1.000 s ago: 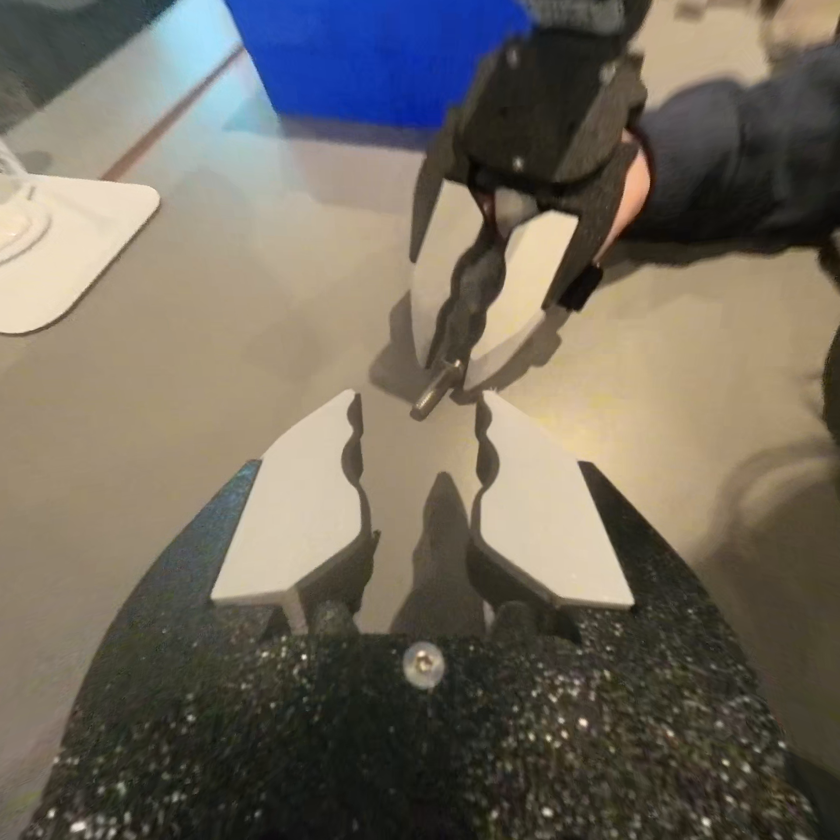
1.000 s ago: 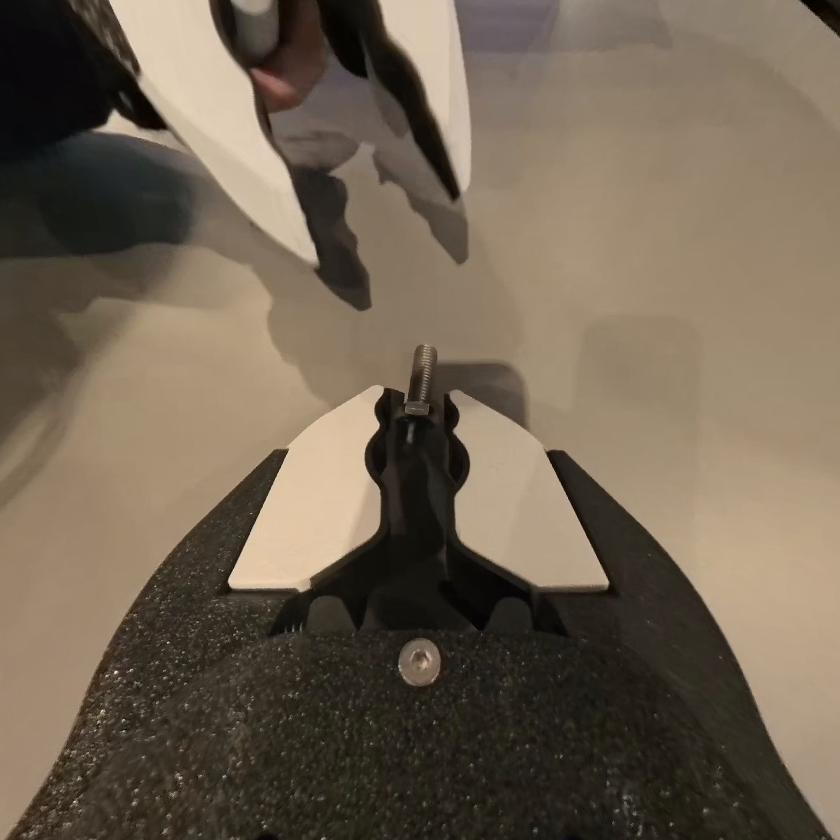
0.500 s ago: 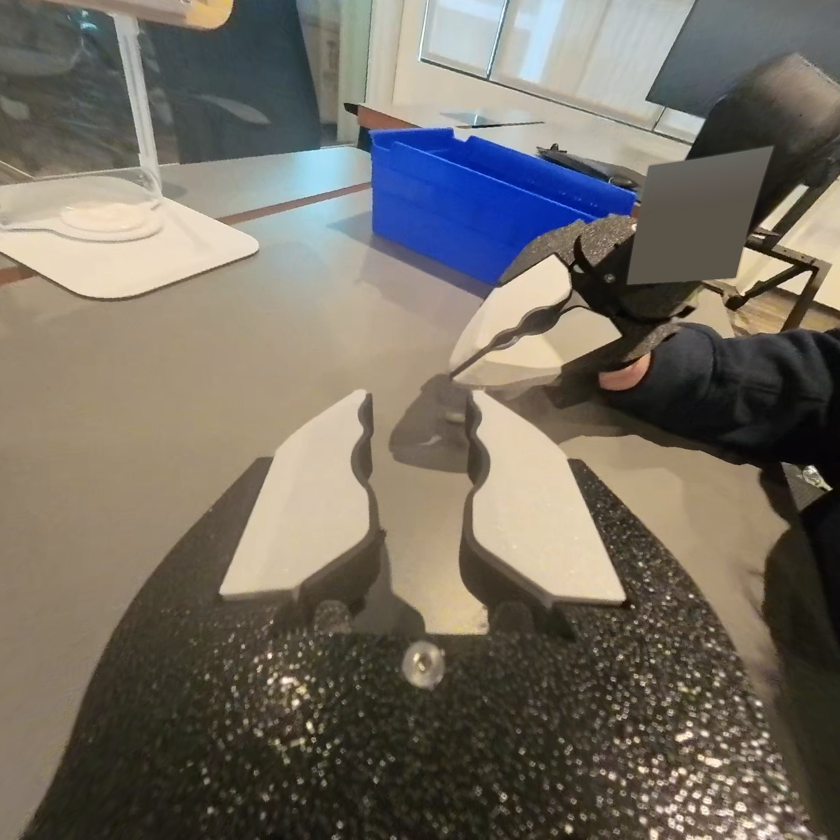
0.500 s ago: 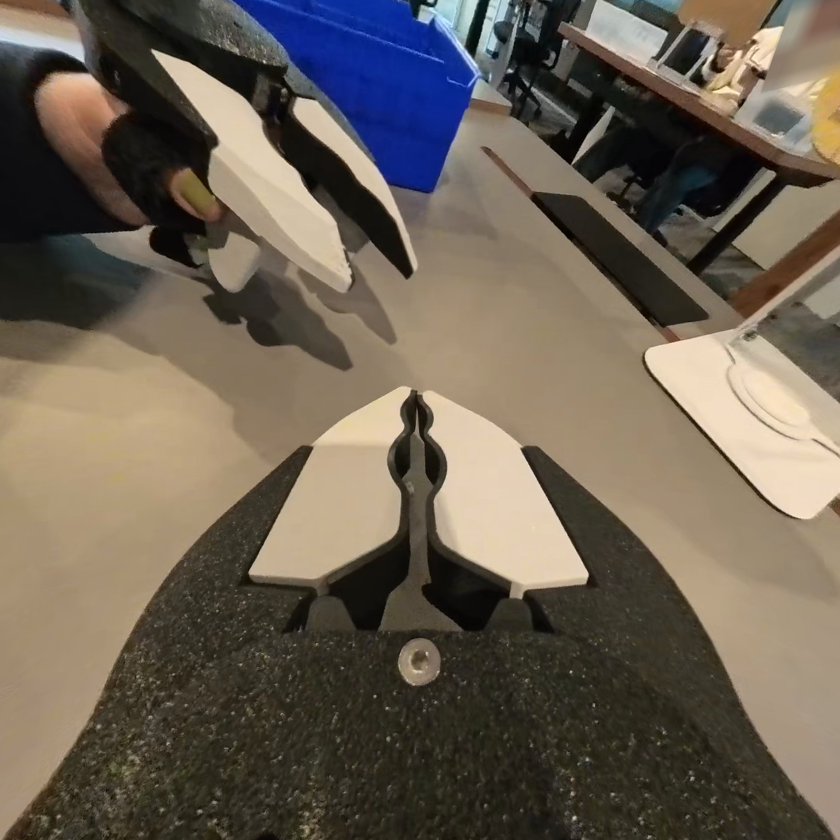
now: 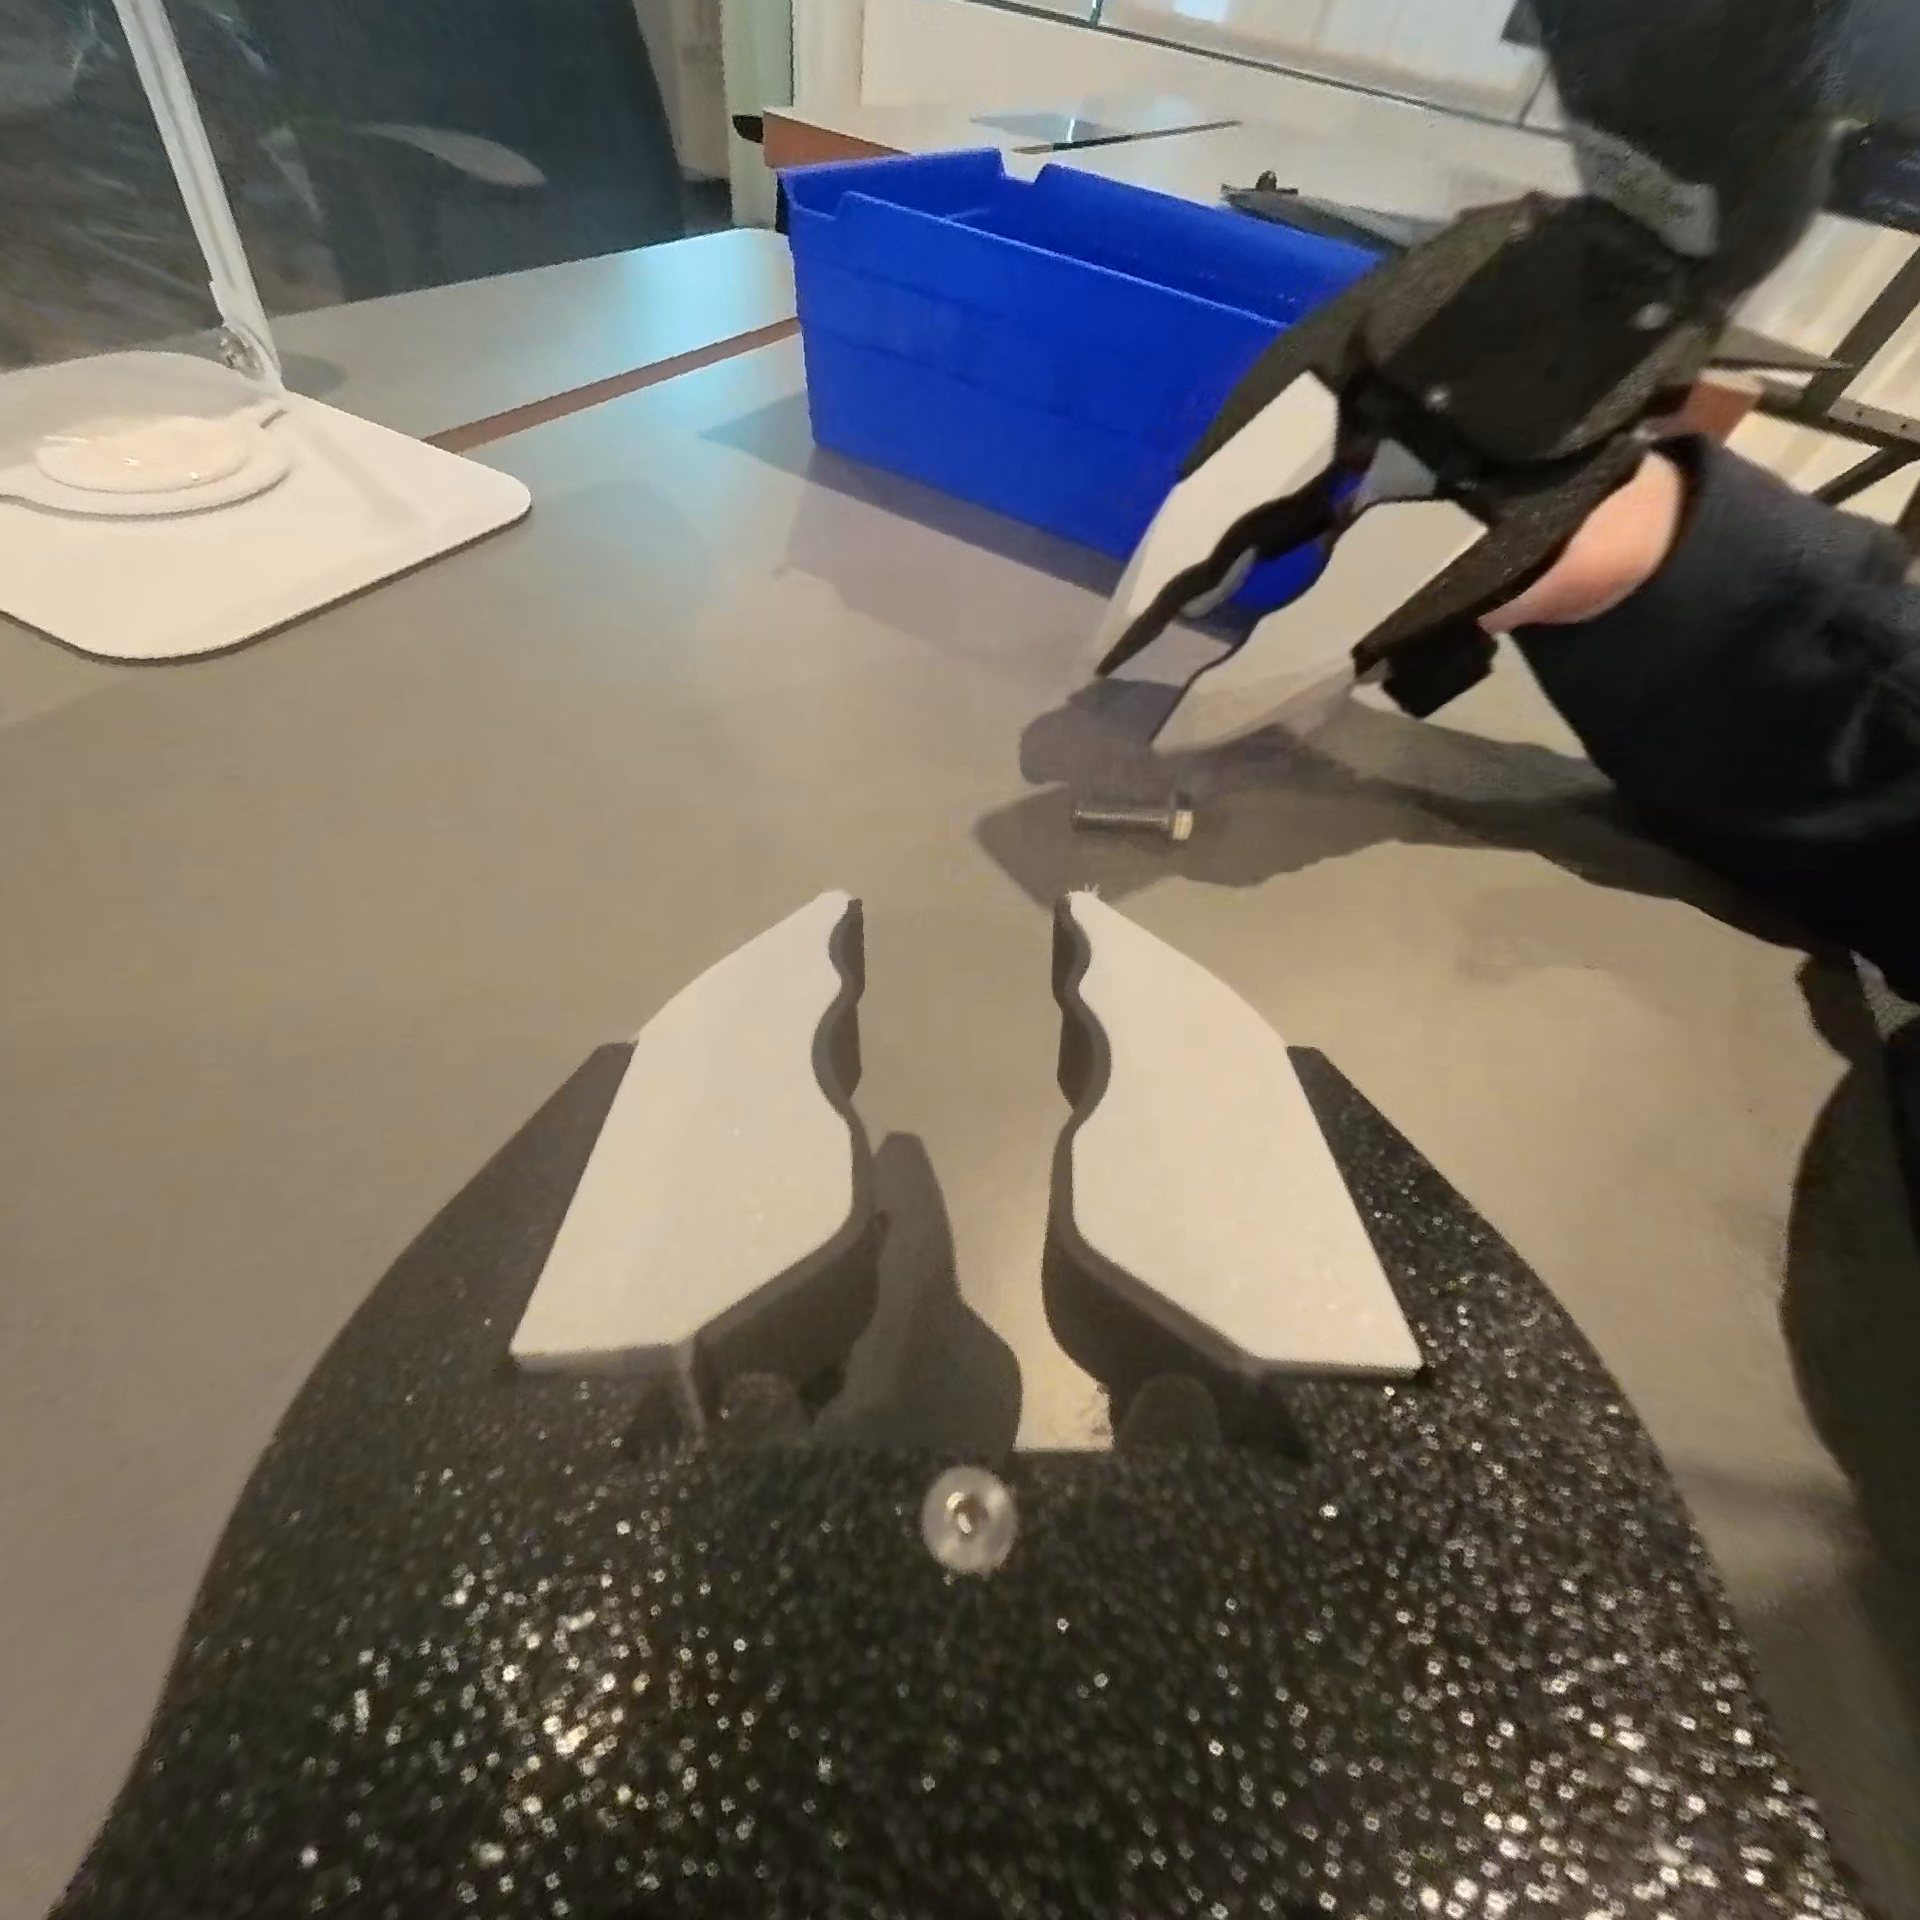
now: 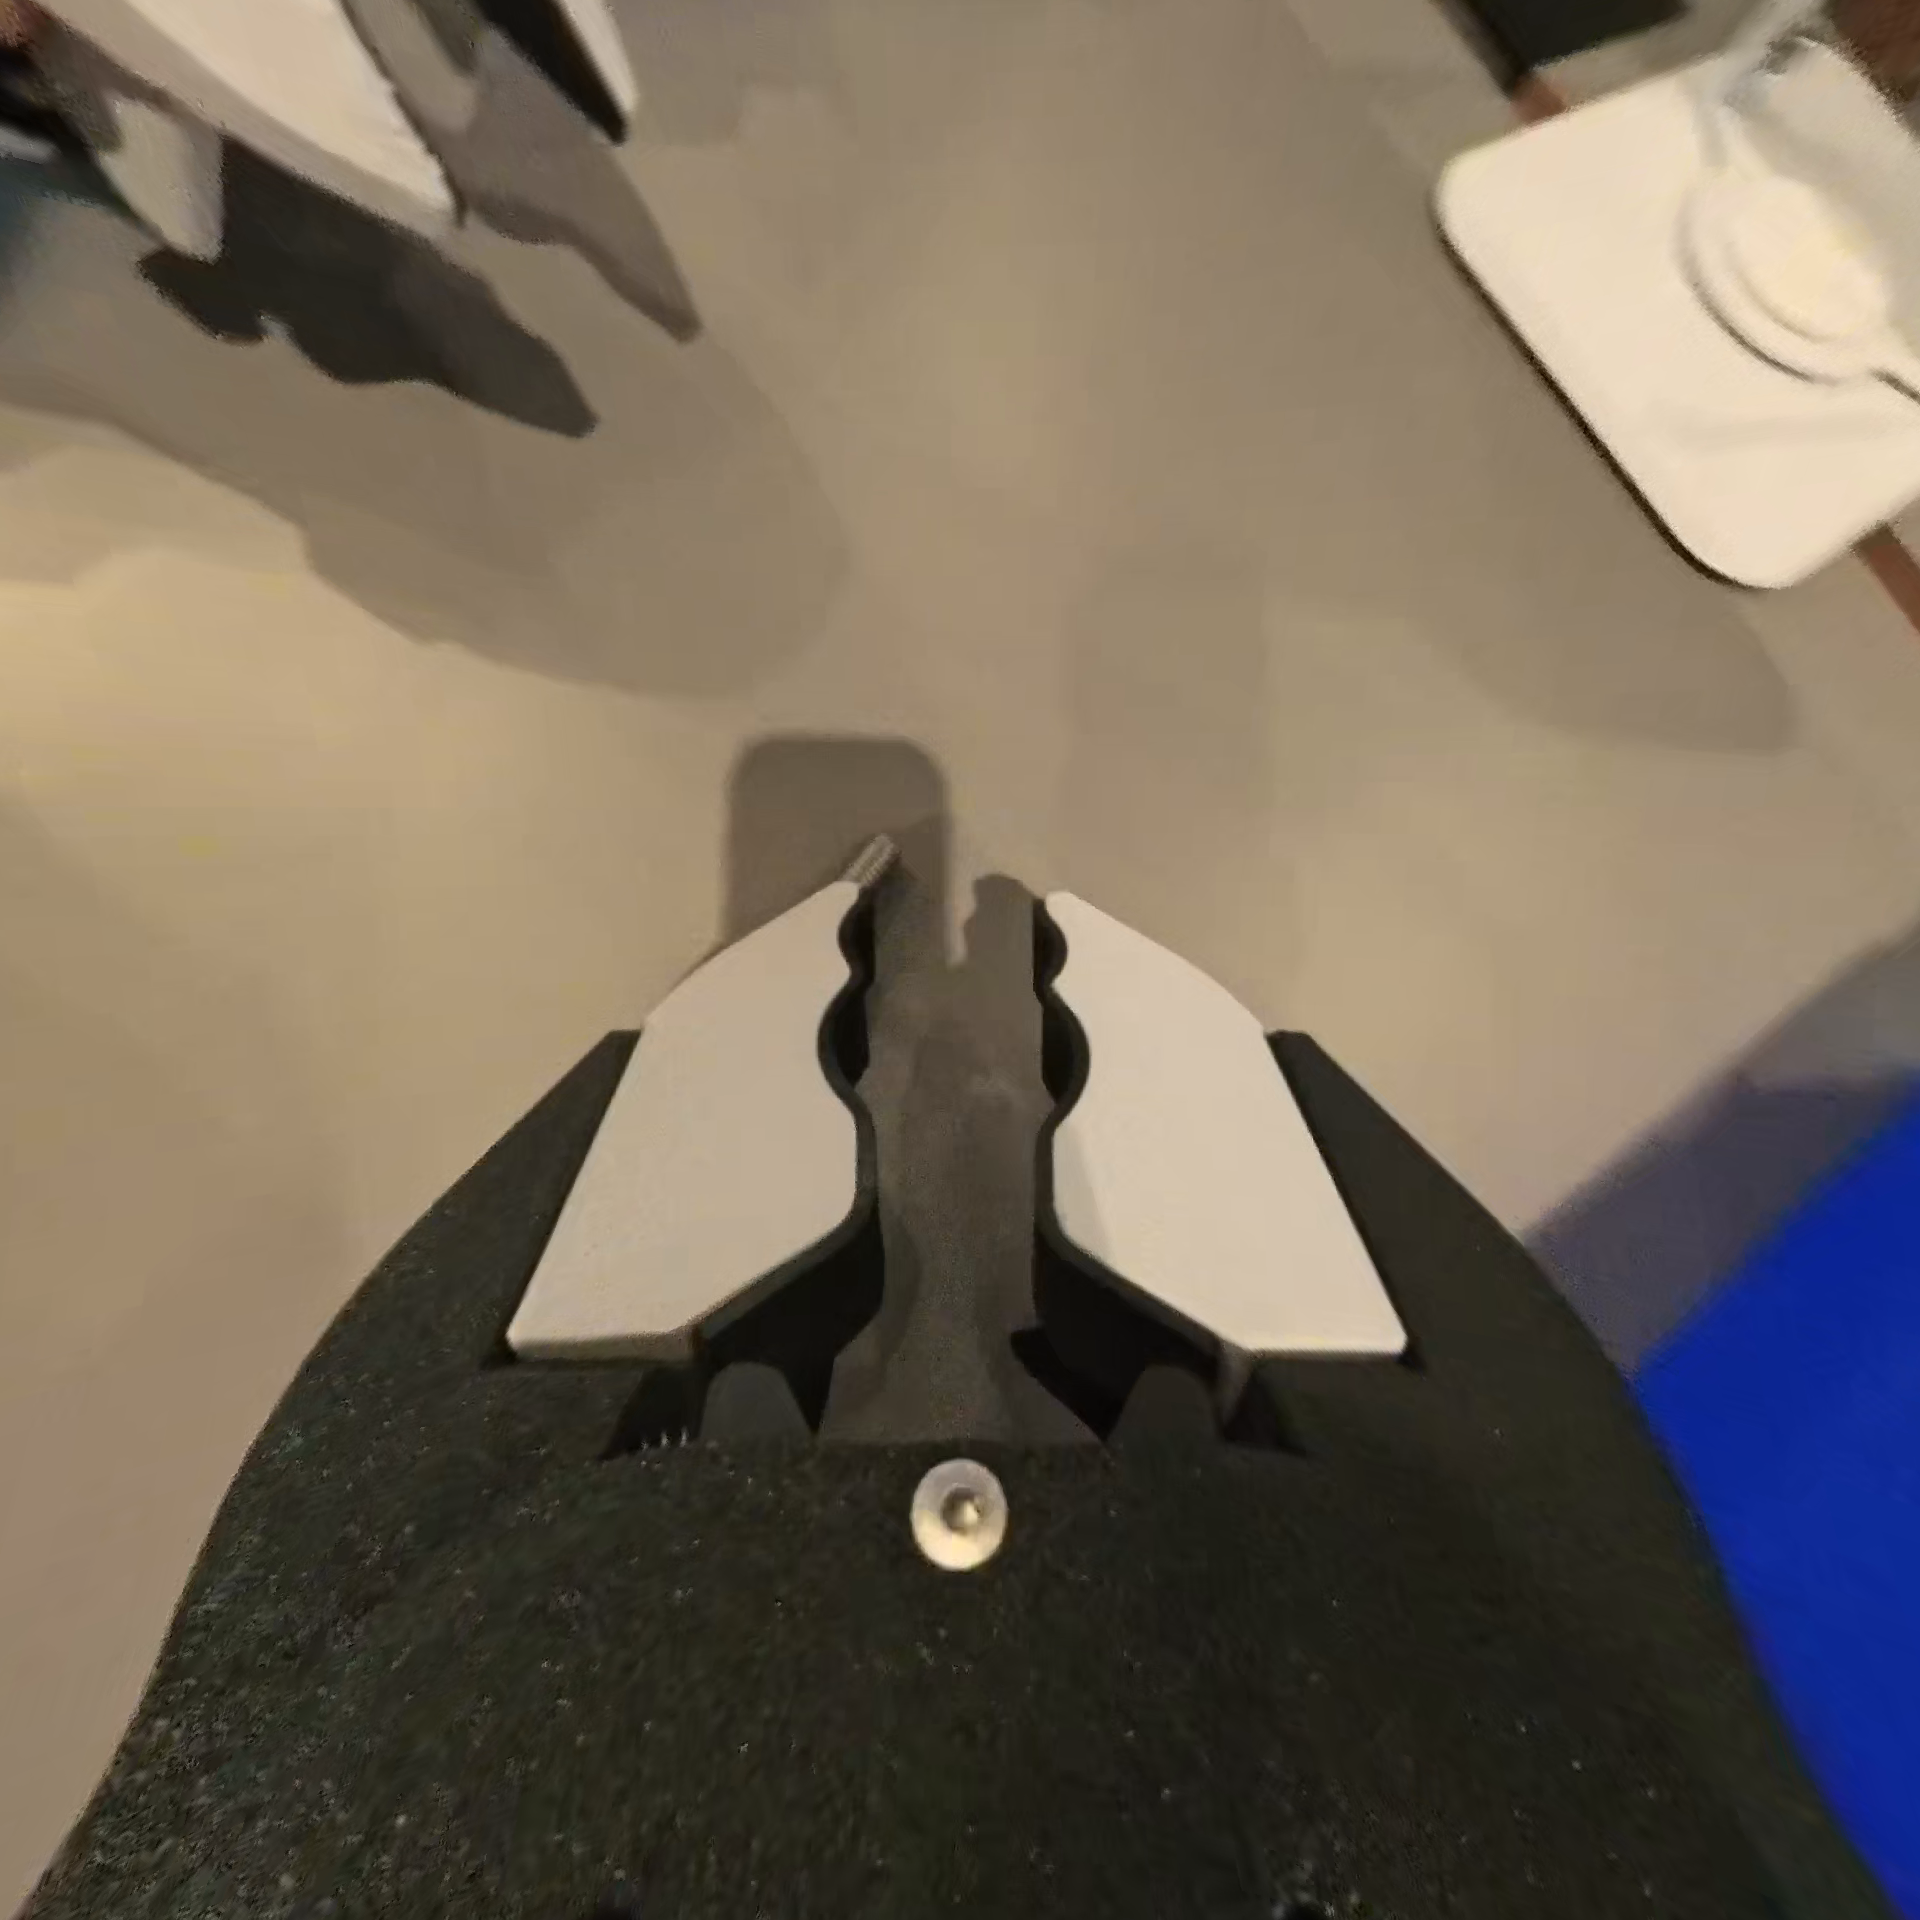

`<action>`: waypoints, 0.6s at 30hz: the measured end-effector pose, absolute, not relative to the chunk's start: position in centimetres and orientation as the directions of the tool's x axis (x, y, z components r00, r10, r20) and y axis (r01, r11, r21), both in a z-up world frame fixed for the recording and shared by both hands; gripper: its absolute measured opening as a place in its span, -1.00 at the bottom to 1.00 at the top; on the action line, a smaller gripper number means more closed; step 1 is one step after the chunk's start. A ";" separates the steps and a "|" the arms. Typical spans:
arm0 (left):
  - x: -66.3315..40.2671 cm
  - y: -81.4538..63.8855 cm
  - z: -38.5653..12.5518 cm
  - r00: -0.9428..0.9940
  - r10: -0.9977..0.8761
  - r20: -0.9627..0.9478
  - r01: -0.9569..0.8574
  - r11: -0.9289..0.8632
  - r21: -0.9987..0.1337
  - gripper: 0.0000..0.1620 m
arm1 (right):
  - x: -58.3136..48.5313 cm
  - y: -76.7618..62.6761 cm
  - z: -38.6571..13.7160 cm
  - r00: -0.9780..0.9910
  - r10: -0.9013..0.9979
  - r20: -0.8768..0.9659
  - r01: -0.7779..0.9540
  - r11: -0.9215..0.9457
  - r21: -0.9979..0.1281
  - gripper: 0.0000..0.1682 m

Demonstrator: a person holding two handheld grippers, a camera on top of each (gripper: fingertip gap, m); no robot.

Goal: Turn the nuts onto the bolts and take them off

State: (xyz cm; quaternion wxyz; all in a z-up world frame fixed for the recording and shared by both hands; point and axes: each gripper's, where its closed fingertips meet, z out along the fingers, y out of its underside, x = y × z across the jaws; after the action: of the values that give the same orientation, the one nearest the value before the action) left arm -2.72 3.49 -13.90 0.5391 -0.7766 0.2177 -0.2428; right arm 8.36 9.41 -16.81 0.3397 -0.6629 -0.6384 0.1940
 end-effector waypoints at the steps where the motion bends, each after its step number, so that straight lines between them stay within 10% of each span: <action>1: -2.7 3.5 -13.9 0.786 -0.602 0.142 -0.078 -0.323 -0.943 -0.58 | 9.1 9.5 -16.6 0.182 0.966 0.181 0.705 0.001 -0.709 -0.65; 18: -0.8 3.2 -14.4 0.765 -0.625 0.155 -0.085 -0.336 -0.938 -0.59 | 7.5 7.2 -20.0 0.362 0.929 0.075 0.690 -0.213 -0.691 -0.77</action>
State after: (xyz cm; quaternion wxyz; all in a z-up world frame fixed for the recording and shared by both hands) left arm -0.80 3.15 -14.36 0.5288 -0.7764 0.2286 -0.2556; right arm 7.50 7.24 -20.05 0.3278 -0.7573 -0.5346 0.1822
